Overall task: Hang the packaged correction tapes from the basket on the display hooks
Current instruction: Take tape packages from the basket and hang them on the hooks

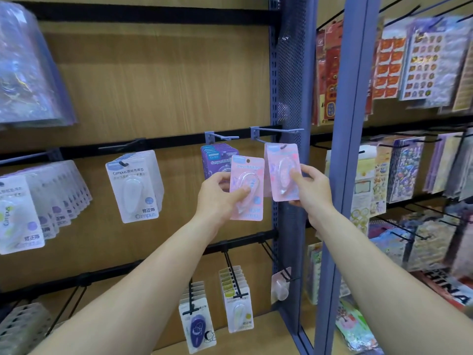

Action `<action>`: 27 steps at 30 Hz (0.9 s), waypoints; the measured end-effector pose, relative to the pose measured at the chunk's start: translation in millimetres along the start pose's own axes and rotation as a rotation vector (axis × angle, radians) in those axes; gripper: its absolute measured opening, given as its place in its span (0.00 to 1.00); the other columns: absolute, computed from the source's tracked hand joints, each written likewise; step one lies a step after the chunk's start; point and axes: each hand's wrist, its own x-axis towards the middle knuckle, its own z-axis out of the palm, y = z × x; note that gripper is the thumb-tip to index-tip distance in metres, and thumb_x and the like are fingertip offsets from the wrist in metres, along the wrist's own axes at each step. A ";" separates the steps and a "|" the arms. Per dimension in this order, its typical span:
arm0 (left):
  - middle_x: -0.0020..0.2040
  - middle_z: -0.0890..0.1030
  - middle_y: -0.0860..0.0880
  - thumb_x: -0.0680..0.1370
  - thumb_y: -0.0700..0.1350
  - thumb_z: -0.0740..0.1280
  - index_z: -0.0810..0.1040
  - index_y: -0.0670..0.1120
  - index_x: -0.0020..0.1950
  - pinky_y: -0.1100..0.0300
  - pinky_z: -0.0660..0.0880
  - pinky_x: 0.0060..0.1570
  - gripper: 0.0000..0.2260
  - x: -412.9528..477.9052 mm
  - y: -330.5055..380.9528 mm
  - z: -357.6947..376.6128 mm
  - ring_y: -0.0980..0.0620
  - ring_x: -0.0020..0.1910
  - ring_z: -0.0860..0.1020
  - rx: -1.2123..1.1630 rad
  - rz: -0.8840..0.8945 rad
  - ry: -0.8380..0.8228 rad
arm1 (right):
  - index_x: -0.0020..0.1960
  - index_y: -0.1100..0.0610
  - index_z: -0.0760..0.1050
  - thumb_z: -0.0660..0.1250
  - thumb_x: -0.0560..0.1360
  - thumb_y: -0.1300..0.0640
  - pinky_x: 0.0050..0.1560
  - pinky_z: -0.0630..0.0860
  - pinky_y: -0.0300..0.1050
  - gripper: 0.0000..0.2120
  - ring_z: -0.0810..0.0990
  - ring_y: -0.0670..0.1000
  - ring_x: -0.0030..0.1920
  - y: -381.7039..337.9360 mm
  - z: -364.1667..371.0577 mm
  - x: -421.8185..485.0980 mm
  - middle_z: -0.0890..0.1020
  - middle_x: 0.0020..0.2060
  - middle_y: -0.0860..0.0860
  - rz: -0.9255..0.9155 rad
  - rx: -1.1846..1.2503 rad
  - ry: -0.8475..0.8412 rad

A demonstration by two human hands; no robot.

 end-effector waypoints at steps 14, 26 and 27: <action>0.52 0.83 0.55 0.74 0.46 0.77 0.80 0.49 0.60 0.63 0.76 0.38 0.16 43.0 21.5 66.2 0.58 0.49 0.80 0.212 0.162 -0.023 | 0.67 0.52 0.71 0.67 0.80 0.47 0.52 0.69 0.43 0.18 0.78 0.48 0.54 3.6 -40.4 -14.1 0.78 0.48 0.41 -0.130 -0.406 -0.054; 0.53 0.84 0.53 0.76 0.50 0.74 0.82 0.49 0.63 0.65 0.73 0.39 0.15 48.1 17.5 74.4 0.56 0.47 0.80 0.335 0.139 0.024 | 0.65 0.51 0.74 0.68 0.80 0.47 0.50 0.72 0.41 0.16 0.78 0.46 0.54 6.9 -39.7 -29.3 0.80 0.50 0.44 -0.125 -0.607 -0.205; 0.56 0.84 0.51 0.77 0.49 0.74 0.81 0.48 0.64 0.61 0.75 0.43 0.16 48.7 16.6 75.2 0.53 0.51 0.81 0.352 0.128 0.021 | 0.65 0.51 0.74 0.68 0.80 0.47 0.53 0.73 0.44 0.16 0.78 0.47 0.55 7.2 -39.3 -30.9 0.80 0.51 0.44 -0.136 -0.656 -0.220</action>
